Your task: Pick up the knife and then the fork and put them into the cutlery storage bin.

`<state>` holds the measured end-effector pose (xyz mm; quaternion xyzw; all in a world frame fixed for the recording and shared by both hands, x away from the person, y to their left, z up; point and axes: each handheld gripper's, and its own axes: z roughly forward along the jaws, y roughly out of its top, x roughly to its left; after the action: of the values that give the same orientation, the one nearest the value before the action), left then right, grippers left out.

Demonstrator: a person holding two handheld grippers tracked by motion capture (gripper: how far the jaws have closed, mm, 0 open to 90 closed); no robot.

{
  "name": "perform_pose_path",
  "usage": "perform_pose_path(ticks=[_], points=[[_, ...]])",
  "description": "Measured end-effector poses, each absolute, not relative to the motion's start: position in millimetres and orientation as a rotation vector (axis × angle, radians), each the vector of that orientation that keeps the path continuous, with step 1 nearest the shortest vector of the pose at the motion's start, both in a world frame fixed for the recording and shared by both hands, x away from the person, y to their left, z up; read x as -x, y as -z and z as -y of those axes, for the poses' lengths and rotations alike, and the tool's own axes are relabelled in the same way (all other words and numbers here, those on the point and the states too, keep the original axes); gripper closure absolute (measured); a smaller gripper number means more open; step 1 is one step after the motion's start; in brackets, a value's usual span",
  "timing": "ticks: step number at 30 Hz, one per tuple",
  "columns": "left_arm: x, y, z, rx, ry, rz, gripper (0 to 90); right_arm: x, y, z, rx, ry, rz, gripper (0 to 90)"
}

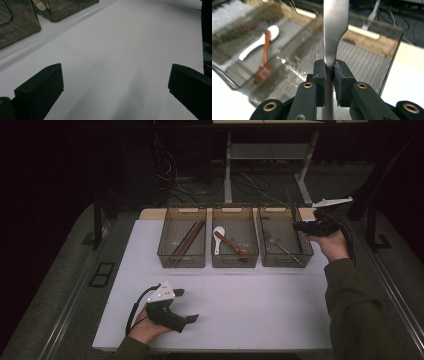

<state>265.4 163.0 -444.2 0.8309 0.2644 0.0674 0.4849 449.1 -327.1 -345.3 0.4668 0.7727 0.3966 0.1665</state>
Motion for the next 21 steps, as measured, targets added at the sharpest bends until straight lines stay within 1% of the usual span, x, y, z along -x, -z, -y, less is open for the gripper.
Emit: perform_pose_path(ticks=[9,14,21], points=[[-265.3,444.7,-162.0,-2.032,-0.158,-0.639,0.0,-466.5,369.6,324.1,-1.43,-0.956,-2.311,79.8],[-265.4,444.7,-162.3,-2.032,-0.157,-0.64,0.0,-472.9,377.2,321.2,-1.48,-0.861,-2.356,79.8],[-265.3,444.8,-161.8,-2.033,-0.156,-0.637,0.0,-480.2,383.8,317.4,-1.506,-0.813,-2.4,79.6]])
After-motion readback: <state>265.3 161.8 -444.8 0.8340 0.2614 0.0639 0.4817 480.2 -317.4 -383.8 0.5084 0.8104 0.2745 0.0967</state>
